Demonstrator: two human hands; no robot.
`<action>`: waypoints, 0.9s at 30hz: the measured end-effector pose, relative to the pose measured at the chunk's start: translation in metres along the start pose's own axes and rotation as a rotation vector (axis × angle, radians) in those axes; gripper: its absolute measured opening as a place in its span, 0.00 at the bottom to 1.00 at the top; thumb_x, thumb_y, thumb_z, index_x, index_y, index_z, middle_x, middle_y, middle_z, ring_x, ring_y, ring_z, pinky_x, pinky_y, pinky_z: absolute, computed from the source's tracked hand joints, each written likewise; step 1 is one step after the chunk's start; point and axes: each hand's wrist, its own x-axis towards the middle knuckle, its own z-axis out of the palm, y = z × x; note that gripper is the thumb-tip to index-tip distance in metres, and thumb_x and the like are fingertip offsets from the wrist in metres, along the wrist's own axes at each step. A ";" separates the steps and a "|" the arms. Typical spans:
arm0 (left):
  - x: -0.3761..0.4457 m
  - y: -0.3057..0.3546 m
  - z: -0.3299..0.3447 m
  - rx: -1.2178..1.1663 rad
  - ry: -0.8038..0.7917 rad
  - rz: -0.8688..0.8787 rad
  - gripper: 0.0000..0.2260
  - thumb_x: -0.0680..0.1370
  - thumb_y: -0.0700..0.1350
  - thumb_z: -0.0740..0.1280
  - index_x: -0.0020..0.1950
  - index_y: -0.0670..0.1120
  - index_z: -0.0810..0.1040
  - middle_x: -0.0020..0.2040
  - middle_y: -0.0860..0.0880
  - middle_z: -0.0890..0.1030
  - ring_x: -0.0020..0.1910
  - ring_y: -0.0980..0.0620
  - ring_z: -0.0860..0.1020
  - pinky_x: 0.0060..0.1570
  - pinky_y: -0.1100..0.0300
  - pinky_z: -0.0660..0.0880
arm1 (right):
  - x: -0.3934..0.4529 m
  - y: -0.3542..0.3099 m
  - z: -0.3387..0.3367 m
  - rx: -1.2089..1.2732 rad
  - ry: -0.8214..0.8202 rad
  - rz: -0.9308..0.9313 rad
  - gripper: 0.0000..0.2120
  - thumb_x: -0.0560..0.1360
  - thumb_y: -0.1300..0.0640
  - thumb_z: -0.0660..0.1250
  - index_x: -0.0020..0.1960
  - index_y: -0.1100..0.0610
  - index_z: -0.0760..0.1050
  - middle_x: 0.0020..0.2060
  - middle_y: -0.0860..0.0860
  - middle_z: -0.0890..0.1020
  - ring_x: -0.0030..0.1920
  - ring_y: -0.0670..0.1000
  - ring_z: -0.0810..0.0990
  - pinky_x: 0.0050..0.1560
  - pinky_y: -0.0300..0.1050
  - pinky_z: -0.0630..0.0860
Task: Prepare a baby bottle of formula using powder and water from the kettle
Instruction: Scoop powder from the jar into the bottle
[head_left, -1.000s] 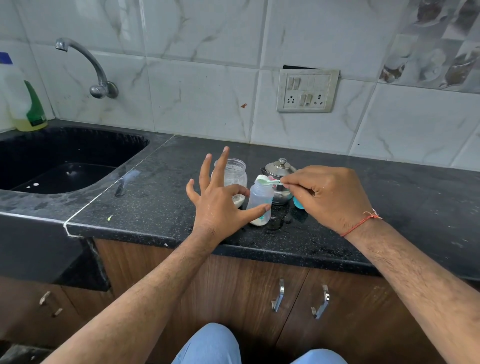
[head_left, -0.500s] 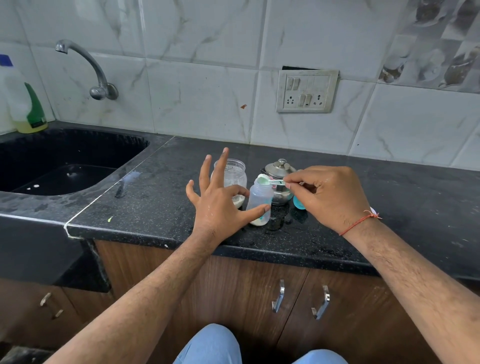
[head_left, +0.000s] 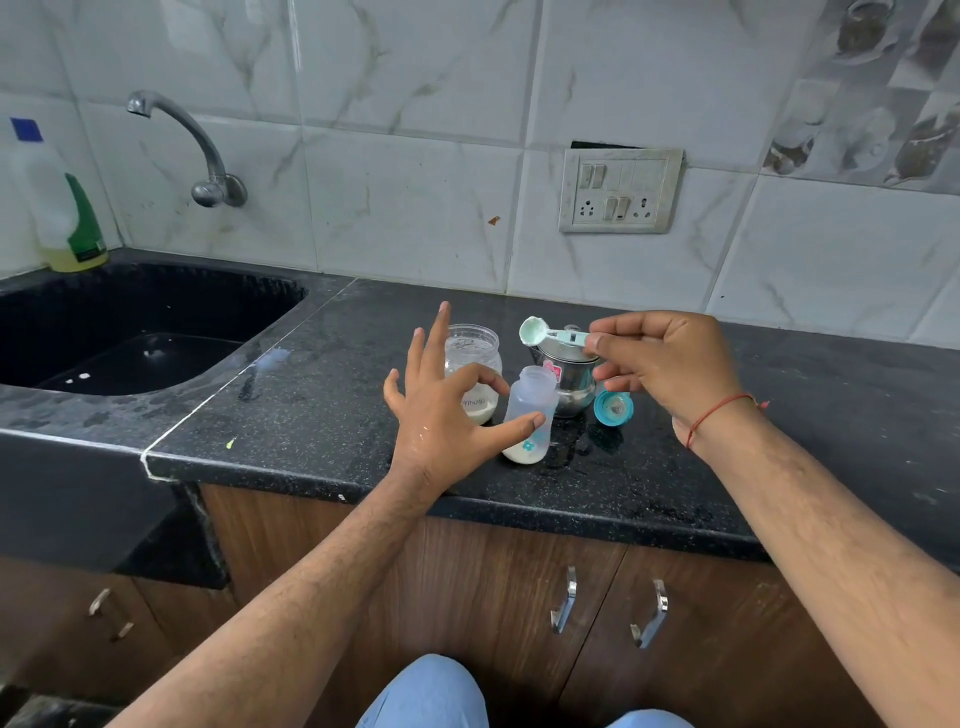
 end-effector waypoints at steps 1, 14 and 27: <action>0.000 0.000 0.000 0.001 -0.006 -0.008 0.19 0.65 0.72 0.80 0.45 0.62 0.83 0.90 0.58 0.47 0.89 0.46 0.47 0.80 0.26 0.46 | 0.002 0.001 0.001 0.008 -0.004 0.006 0.04 0.75 0.63 0.77 0.49 0.57 0.86 0.40 0.56 0.89 0.33 0.50 0.86 0.37 0.43 0.85; 0.002 0.001 -0.003 -0.232 0.117 -0.200 0.19 0.71 0.66 0.69 0.53 0.57 0.71 0.85 0.58 0.62 0.83 0.58 0.63 0.79 0.30 0.45 | 0.039 -0.015 0.036 -0.104 -0.090 -0.005 0.05 0.74 0.62 0.78 0.50 0.58 0.87 0.41 0.55 0.89 0.35 0.51 0.85 0.37 0.43 0.85; 0.013 -0.008 -0.001 -0.163 0.075 -0.466 0.23 0.75 0.54 0.75 0.62 0.58 0.65 0.65 0.56 0.74 0.74 0.52 0.69 0.82 0.34 0.44 | 0.076 -0.017 0.098 -0.661 -0.256 -0.268 0.04 0.74 0.52 0.79 0.48 0.48 0.89 0.37 0.38 0.85 0.42 0.36 0.82 0.46 0.32 0.75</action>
